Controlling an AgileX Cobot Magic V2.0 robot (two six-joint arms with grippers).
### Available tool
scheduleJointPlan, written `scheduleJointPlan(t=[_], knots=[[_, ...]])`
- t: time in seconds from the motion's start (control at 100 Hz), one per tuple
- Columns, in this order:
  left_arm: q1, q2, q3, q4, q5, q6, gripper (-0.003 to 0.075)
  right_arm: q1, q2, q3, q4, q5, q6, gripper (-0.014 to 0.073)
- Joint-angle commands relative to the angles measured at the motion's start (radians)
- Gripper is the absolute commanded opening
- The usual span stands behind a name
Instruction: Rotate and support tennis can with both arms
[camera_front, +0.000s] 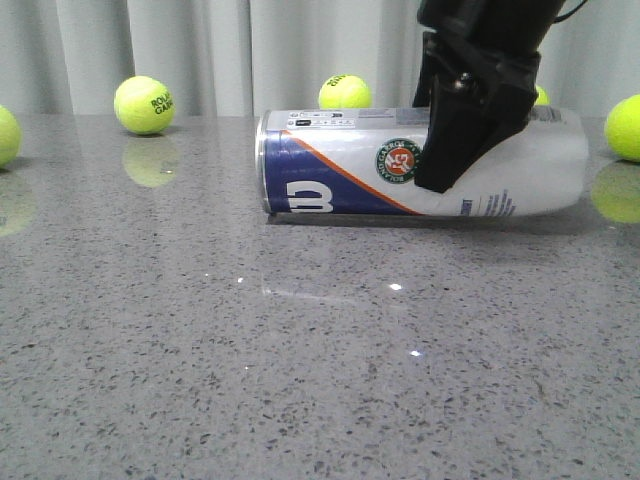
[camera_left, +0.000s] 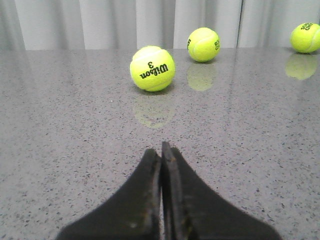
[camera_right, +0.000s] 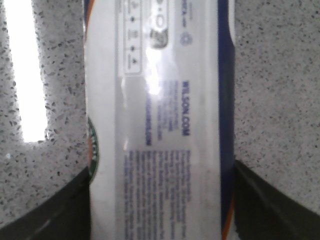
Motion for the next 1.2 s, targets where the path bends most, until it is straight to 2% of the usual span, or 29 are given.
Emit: scheduleJointPlan(t=[0.0,0.08,0.13,0.25,0.32,0.53,0.78,0.83,0.9,0.99,1.02,1.09,1.19], knots=[[0.001,-0.034,0.042,-0.008,-0.073,0.000,-0.0019,0.001,-0.030,-0.034,0.020,-0.034,-0.027,0.0321],[0.001,-0.034,0.042,-0.008,-0.073,0.000,-0.0018,0.001,-0.029,-0.034,0.020,-0.038,-0.027,0.0343],[0.001,-0.034,0.042,-0.008,-0.073,0.000,-0.0018,0.001,-0.029,-0.034,0.020,-0.040,-0.027,0.0391],[0.001,-0.034,0.042,-0.008,-0.073,0.000,-0.0018,0.002,-0.029,-0.034,0.020,-0.048,-0.027,0.0589],[0.001,-0.034,0.042,-0.008,-0.073,0.000,-0.0018,0.002,-0.029,-0.034,0.020,-0.050,-0.027,0.0666],[0.001,-0.034,0.042,-0.008,-0.073,0.000,-0.0018,0.002,-0.049,-0.040,0.020,-0.041,-0.027,0.0643],[0.001,-0.034,0.042,-0.008,-0.073,0.000,-0.0018,0.002,-0.163,-0.040,0.020,0.002,-0.014,0.0638],[0.001,-0.034,0.042,-0.008,-0.073,0.000,-0.0018,0.002,-0.188,-0.039,0.020,0.012,0.024,0.0603],[0.001,-0.034,0.042,-0.008,-0.073,0.000,-0.0018,0.002,-0.218,-0.039,0.020,0.020,0.116,0.0474],[0.001,-0.034,0.042,-0.008,-0.073,0.000,-0.0019,0.002,-0.246,-0.039,0.020,0.046,0.241,0.0206],[0.001,-0.034,0.042,-0.008,-0.073,0.000,-0.0018,0.002,-0.254,-0.039,0.020,0.055,0.262,0.0102],[0.001,-0.034,0.042,-0.008,-0.073,0.000,-0.0018,0.002,-0.267,-0.039,0.020,0.084,0.285,-0.0072],[0.001,-0.034,0.042,-0.008,-0.073,0.000,-0.0018,0.002,-0.280,-0.037,0.020,0.092,0.421,-0.0062]])
